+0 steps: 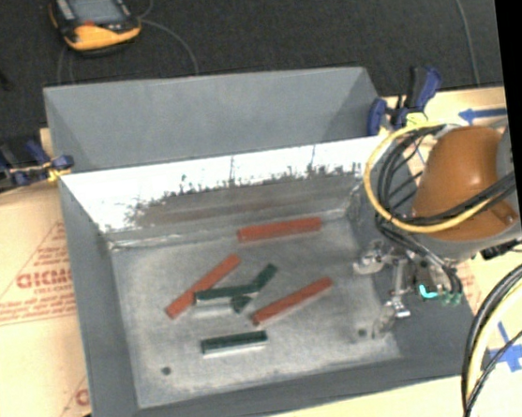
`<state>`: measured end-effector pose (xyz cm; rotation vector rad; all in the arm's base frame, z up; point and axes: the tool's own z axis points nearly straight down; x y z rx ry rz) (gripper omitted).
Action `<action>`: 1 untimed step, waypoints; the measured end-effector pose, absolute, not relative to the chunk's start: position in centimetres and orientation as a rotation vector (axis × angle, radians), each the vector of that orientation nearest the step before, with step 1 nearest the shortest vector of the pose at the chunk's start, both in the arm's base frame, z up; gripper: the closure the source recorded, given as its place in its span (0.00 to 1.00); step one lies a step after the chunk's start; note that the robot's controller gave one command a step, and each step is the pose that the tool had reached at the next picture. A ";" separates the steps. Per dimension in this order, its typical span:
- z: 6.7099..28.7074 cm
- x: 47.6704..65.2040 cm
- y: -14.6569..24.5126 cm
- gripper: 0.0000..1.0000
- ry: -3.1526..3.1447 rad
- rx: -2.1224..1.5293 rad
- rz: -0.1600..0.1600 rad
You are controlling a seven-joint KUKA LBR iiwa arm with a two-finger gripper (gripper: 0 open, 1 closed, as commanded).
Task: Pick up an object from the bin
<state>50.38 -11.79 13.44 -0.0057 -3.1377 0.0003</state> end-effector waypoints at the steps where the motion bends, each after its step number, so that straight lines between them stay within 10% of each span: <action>1: 13.8 50.6 -11.8 0.00 -3.145 0.000 0.003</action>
Offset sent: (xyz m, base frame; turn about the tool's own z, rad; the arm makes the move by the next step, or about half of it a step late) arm 0.0358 0.0456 -0.0541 -0.0045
